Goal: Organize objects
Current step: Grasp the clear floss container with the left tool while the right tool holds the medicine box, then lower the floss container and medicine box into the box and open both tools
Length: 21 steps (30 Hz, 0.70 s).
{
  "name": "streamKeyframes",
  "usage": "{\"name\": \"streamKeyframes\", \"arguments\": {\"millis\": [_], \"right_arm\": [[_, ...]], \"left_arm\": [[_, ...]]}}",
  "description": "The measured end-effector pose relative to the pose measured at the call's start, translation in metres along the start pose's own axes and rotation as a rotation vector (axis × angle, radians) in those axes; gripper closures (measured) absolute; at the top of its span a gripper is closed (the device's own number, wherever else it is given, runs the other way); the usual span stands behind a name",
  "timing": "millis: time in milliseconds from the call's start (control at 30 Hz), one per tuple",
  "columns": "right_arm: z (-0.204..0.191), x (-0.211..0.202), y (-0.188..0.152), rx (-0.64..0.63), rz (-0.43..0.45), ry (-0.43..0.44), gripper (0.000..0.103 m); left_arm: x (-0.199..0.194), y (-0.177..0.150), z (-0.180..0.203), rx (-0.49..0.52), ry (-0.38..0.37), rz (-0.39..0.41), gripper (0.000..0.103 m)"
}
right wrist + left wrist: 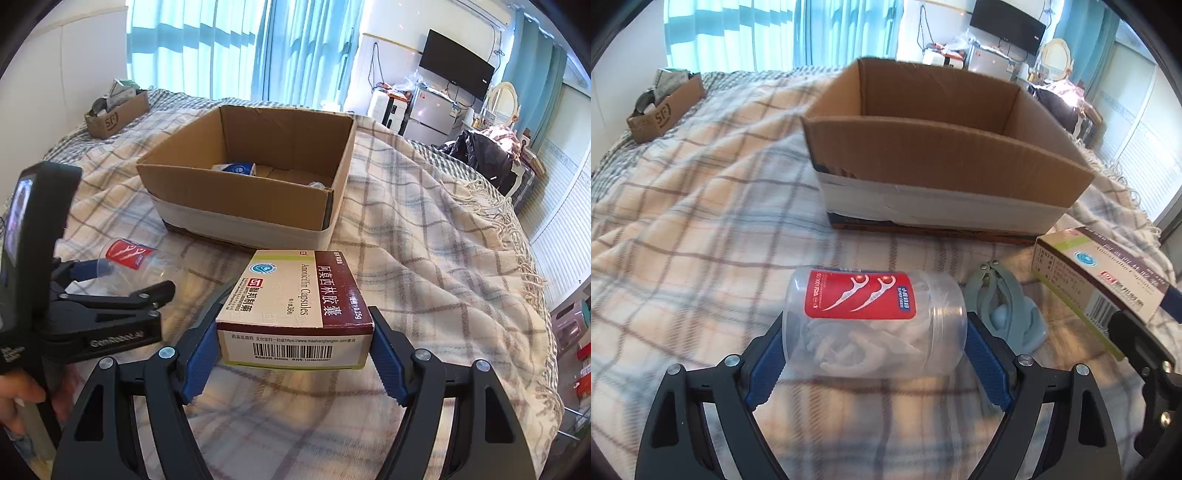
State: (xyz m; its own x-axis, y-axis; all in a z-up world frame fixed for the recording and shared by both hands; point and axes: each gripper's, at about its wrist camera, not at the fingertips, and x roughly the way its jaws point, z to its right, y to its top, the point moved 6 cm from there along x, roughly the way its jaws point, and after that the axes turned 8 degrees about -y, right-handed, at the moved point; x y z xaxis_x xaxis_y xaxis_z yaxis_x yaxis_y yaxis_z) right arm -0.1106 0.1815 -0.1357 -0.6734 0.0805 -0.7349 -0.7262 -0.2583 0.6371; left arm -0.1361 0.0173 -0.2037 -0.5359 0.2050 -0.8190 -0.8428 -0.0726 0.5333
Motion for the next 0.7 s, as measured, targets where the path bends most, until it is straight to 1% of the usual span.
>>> {"name": "streamKeyframes", "arguments": {"millis": [133, 267, 367, 500, 600, 700], "right_arm": [[-0.004, -0.017, 0.001, -0.006, 0.025, 0.008, 0.030], [-0.003, -0.039, 0.005, -0.006, 0.058, -0.001, 0.030], [0.002, -0.057, 0.011, -0.002, 0.096, -0.006, 0.030], [0.008, -0.084, 0.032, 0.011, 0.164, 0.001, 0.030], [0.014, -0.096, 0.054, 0.020, 0.215, 0.003, 0.030], [0.020, -0.103, 0.078, 0.030, 0.263, 0.006, 0.030]], "left_arm": [[-0.022, 0.002, -0.002, 0.007, 0.002, 0.025, 0.013], [-0.049, 0.008, 0.004, 0.023, -0.005, 0.070, 0.013], [-0.071, 0.019, 0.009, 0.032, -0.019, 0.112, 0.013], [-0.098, 0.039, 0.017, 0.062, -0.038, 0.171, 0.013], [-0.114, 0.063, 0.026, 0.089, -0.050, 0.216, 0.013], [-0.124, 0.089, 0.031, 0.109, -0.043, 0.255, 0.013]]}}
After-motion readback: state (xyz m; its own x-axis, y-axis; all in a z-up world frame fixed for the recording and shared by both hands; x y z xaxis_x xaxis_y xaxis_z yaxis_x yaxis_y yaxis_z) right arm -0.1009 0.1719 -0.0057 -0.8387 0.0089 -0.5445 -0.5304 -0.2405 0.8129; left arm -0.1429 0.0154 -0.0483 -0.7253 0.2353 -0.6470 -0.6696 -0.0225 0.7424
